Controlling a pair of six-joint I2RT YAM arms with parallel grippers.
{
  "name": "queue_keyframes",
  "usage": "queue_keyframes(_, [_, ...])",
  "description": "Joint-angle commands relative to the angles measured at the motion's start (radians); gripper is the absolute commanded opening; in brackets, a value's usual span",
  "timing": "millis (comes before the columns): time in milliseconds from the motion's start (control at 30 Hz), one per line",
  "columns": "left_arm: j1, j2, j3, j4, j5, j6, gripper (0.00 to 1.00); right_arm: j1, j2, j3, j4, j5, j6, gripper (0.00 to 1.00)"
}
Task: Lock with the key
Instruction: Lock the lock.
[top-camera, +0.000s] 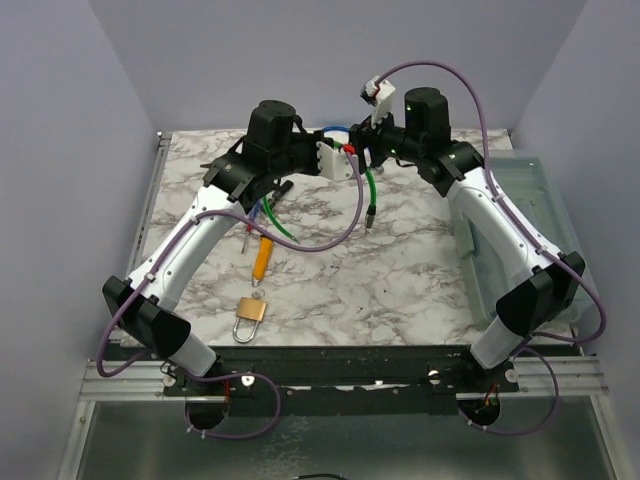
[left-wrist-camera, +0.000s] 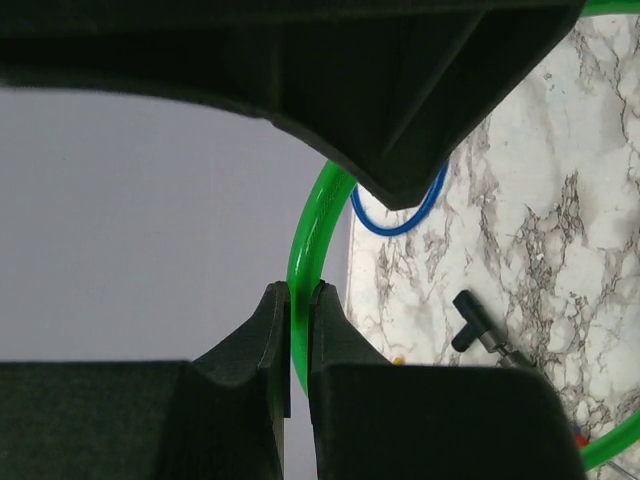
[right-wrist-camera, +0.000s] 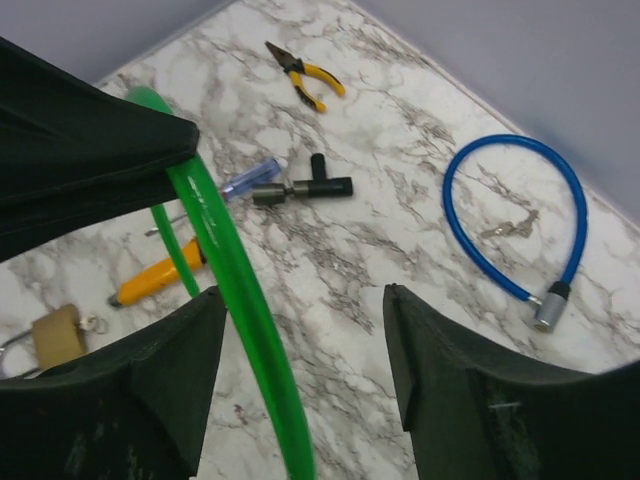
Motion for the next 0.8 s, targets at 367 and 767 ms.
queue_keyframes(367, [-0.036,-0.030,0.024,0.109,-0.093,0.003,0.00,0.022,-0.032,-0.108,-0.066,0.249,-0.014,0.53])
queue_keyframes(767, [-0.023,-0.019,0.016,0.116,-0.084,-0.025,0.00,0.021,-0.108,-0.210,-0.029,0.328,-0.006,0.46])
